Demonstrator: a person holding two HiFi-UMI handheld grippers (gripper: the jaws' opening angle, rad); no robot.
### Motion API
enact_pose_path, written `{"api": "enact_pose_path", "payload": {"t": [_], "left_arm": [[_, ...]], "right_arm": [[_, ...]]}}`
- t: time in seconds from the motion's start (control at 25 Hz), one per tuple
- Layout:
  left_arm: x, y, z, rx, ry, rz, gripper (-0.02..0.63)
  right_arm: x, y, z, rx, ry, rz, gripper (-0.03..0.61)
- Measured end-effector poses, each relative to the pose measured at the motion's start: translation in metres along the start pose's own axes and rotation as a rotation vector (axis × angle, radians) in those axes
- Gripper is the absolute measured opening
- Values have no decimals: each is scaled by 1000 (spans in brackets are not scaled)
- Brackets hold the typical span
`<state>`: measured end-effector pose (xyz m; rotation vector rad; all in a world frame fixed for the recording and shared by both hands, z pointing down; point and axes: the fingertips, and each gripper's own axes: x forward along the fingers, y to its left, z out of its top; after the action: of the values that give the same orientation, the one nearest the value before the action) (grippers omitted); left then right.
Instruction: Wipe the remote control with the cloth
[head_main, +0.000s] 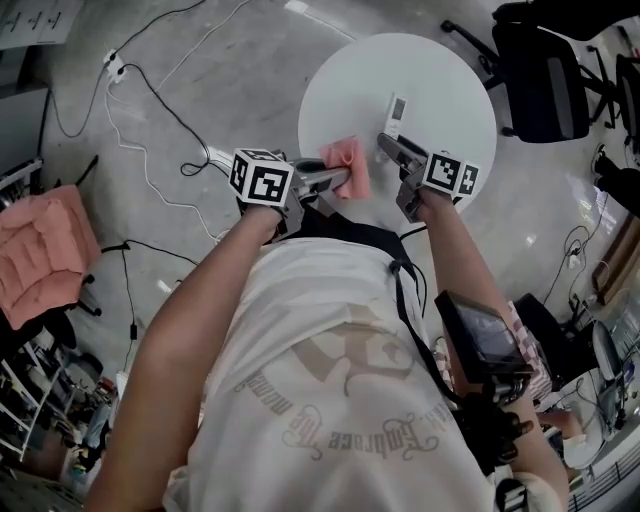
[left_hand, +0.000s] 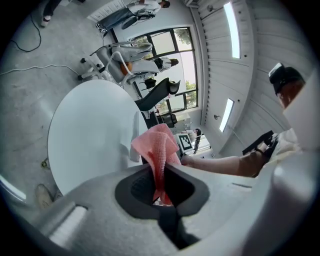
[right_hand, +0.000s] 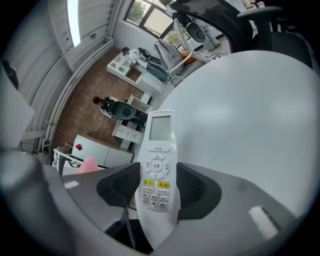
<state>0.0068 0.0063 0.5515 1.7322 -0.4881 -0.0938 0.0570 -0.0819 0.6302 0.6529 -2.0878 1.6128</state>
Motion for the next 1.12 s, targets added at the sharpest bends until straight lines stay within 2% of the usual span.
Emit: {"api": "enact_pose_path", "payload": {"t": [0.16,0.32,0.52,0.8,1.0,1.12], "left_arm": [[-9,4,3,-3,-40,16,18],[-21,8,2,2,-75,37,18],[-35,8,0,9,-107,58,18],[-51,6,-4,21,-113,69,18],[-57,-2,-10,43,-97,70,18],[-57,-5,-13,77,-73,72,18]], "right_arm": [[11,-16,-8,-93,105,-130,236],[20,-23,-21,-260,232,-275,238],[27,-21,-23,-417,303,-398,238],[29,-24,-21,-490,315,-530,244],[18,-19,-18,-484,255,-533,244],[6,-14,-16,-464,189,-529,213]]}}
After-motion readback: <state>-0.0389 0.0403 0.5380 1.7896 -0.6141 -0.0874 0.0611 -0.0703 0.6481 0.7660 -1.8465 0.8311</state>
